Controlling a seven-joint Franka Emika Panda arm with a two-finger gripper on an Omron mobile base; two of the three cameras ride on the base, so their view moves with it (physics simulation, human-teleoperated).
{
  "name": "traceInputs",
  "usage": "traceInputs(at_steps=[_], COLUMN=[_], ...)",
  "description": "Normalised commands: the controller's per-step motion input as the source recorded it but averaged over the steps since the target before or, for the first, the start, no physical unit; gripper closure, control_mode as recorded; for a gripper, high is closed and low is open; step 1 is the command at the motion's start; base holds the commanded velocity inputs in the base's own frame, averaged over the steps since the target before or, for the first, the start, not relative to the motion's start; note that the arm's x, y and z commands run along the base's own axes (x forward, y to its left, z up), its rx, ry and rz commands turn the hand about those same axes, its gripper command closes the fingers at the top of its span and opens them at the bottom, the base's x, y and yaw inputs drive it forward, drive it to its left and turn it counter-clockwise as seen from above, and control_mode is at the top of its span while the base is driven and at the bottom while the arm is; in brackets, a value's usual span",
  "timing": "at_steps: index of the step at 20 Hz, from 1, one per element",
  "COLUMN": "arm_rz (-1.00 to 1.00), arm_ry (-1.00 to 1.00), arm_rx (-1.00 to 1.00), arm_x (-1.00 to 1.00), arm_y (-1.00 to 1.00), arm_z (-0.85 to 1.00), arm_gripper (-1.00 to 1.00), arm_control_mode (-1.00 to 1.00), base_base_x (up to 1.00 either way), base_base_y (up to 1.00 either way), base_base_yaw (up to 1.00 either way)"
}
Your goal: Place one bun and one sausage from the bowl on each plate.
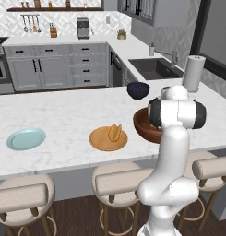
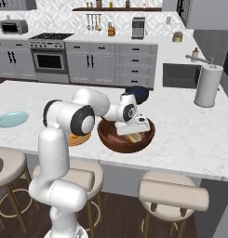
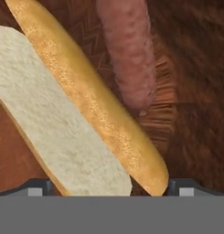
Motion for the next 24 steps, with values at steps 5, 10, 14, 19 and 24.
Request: traceInputs(at_steps=[5, 10, 14, 19, 24], arm_rz=[0.0, 0.0, 0.0, 0.07, 0.08], arm_ry=[-0.04, -0.1, -0.2, -0.24, -0.25], arm_rx=[-0.01, 0.0, 0.0, 0.0, 0.0], arm_x=[0.0, -0.24, -0.73, -1.0, -0.6], arm_y=[0.0, 0.1, 0.4, 0.65, 0.51], arm_z=[-0.16, 0.55, 1.0, 0.68, 0.03], arm_gripper=[1.0, 1.0, 1.0, 1.0, 1.0], arm_control_mode=[-1.0, -1.0, -1.0, -1.0, 1.0], base_base_x=[0.0, 0.0, 0.0, 0.0, -0.27], base_base_y=[0.0, 0.0, 0.0, 0.0, 0.4], base_base_yaw=[0.0, 0.0, 0.0, 0.0, 0.05])
